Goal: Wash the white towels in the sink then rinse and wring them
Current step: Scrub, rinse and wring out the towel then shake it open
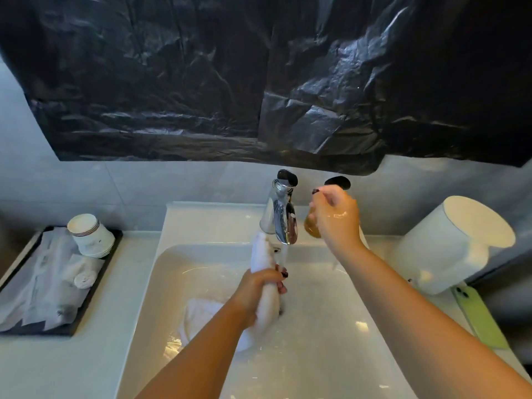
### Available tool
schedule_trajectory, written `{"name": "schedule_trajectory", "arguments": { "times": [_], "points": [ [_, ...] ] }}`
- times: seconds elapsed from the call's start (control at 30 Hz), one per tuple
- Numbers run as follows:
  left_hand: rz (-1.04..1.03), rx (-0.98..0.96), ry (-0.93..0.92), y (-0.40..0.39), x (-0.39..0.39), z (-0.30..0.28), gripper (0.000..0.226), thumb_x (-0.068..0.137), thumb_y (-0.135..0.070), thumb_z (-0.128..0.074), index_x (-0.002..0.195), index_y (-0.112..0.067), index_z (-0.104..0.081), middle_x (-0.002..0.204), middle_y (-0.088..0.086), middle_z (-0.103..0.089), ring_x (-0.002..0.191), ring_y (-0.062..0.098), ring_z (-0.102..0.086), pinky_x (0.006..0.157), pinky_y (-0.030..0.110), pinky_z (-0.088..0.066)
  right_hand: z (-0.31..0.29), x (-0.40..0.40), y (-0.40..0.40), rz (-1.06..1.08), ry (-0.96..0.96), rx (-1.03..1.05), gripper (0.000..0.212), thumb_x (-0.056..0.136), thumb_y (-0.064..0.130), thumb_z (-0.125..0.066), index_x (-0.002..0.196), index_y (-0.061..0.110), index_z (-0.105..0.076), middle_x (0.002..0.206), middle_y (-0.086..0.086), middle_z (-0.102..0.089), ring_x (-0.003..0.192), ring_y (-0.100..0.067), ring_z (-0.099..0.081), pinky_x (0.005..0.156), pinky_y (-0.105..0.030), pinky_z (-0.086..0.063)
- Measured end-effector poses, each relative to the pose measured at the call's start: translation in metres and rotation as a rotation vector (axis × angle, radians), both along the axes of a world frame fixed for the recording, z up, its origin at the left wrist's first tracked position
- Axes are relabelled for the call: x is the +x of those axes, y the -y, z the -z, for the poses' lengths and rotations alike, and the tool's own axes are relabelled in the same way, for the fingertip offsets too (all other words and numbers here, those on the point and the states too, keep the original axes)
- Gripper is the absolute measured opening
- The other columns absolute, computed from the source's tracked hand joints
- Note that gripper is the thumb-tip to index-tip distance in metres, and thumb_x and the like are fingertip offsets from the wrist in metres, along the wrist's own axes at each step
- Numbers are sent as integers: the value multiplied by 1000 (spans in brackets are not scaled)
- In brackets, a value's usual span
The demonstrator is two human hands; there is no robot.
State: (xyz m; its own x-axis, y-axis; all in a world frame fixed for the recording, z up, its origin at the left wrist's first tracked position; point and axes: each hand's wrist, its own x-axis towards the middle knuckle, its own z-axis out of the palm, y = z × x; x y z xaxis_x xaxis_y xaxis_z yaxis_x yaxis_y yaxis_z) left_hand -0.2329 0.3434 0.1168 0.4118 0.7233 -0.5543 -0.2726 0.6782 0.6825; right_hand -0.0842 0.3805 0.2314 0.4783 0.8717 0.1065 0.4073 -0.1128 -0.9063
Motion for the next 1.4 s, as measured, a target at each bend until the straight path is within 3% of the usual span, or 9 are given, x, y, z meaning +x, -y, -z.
{"name": "schedule_trajectory", "arguments": {
  "times": [0.2,0.3,0.63,0.87,1.03,1.1,1.2,1.3,1.4],
  "points": [
    [-8,-65,220,0,13,1,24,61,-6,-64,85,-1,-63,77,17,-64,66,25,-64,86,40,-49,-45,0,-23,-563,736,168,30,101,14,-47,128,13,-62,132,-6,-56,120,-16,-51,100,-20,-41],
    [48,-33,184,1,12,1,30,55,-9,-70,83,-1,-65,68,12,-56,57,22,-57,80,38,-47,-40,1,-24,-578,705,192,28,102,15,-47,122,11,-66,123,-7,-63,110,-12,-56,93,-13,-42],
    [169,-139,222,27,-14,6,26,47,-7,-69,72,-3,-60,70,10,-43,51,19,-44,60,28,-44,-7,8,-9,-601,879,407,29,94,12,-50,111,9,-73,112,-5,-72,117,-25,-60,100,-46,-48],
    [340,-205,340,32,-37,-10,38,48,3,-67,82,-4,-51,63,6,-40,48,18,-42,58,27,-39,19,18,63,-934,1164,552,47,97,7,-36,143,14,-39,147,-14,-37,138,-31,-37,114,-41,-33],
    [636,-80,131,25,-29,-45,31,52,2,-60,79,-9,-52,64,3,-48,59,11,-48,53,22,-41,48,11,68,-1165,1241,457,63,93,22,-58,148,17,-27,156,-12,-21,148,-35,-15,119,-48,-21],
    [772,1,26,23,-30,-57,19,68,2,-57,79,-10,-49,55,-3,-53,49,6,-52,53,21,-41,49,3,61,-1154,1210,482,63,88,24,-66,142,15,-35,149,-15,-36,144,-36,-28,115,-50,-29],
    [796,0,154,24,-32,-67,18,57,-11,-58,75,-6,-56,57,2,-53,48,8,-51,54,20,-43,38,-6,54,-1089,1210,563,38,88,13,-65,124,13,-51,116,-13,-64,105,-33,-62,78,-46,-52],
    [711,39,220,29,-39,-60,36,65,-12,-62,99,-1,-64,82,14,-67,69,19,-65,73,31,-54,17,-3,50,-1070,1353,553,23,82,6,-61,104,12,-61,91,-6,-63,73,-26,-58,46,-36,-47],
    [661,86,186,36,-46,-63,37,70,-9,-68,105,2,-63,91,19,-68,75,24,-67,77,36,-56,3,-2,59,-1056,1443,407,35,61,4,-71,93,12,-60,82,-3,-58,63,-25,-55,38,-31,-42]
  ]
}}
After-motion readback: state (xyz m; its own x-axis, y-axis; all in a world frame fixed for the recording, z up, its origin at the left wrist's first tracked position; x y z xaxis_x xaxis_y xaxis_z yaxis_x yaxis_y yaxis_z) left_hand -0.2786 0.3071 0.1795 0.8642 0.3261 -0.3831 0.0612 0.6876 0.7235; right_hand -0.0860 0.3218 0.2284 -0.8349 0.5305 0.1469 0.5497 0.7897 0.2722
